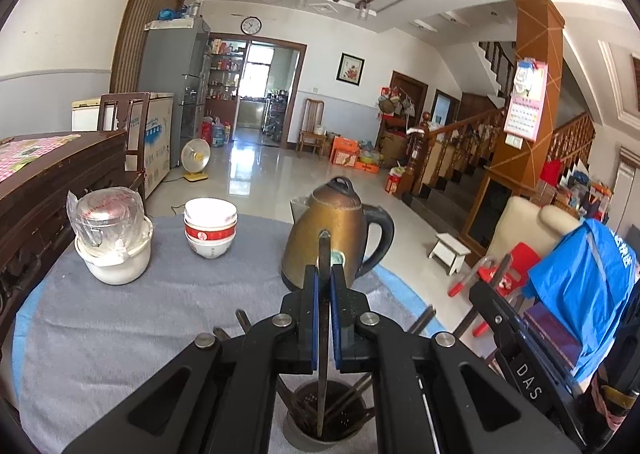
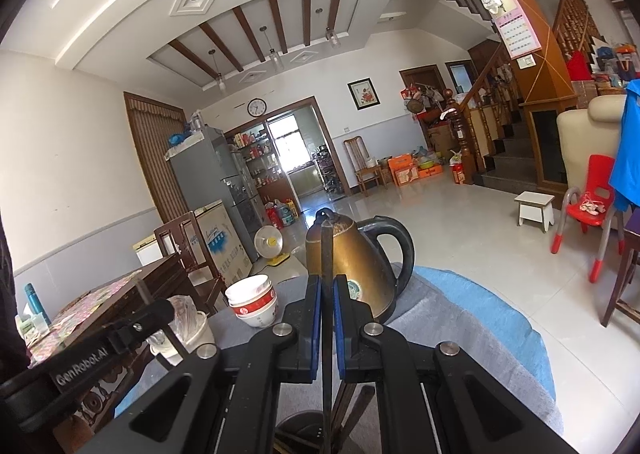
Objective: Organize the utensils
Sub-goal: 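Lower both held chopsticks down into the grey holder cup, then open both tools to release the chopsticks into the holder cup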
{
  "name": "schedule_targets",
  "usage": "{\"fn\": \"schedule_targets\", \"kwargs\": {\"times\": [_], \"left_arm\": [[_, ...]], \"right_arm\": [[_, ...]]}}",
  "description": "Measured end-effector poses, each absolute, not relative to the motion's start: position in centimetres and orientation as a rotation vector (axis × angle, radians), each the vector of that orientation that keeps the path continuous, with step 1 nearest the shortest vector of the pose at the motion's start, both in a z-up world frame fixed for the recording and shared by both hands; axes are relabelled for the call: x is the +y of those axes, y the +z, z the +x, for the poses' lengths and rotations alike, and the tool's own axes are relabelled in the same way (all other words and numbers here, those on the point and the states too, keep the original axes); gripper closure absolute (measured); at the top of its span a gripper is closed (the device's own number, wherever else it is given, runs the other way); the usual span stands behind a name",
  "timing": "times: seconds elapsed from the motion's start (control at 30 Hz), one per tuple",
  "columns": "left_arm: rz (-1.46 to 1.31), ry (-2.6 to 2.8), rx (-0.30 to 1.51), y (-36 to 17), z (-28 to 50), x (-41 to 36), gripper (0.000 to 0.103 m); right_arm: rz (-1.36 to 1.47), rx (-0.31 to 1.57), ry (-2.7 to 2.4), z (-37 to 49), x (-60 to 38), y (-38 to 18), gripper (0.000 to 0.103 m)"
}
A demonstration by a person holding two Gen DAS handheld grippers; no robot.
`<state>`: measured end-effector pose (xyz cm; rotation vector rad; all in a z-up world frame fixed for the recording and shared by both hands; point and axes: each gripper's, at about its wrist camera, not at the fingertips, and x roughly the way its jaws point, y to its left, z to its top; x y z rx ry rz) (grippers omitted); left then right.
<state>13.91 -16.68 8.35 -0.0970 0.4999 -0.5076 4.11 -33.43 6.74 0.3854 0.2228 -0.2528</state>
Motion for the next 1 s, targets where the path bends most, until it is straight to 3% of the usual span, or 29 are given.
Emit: {"fn": "schedule_targets", "kwargs": {"times": [1.0], "left_arm": [[-0.038,-0.443,0.581,5.8,12.0,-15.8,0.097]], "right_arm": [[0.392,0.236,-0.173,3.1,-32.0,6.6,0.096]]}}
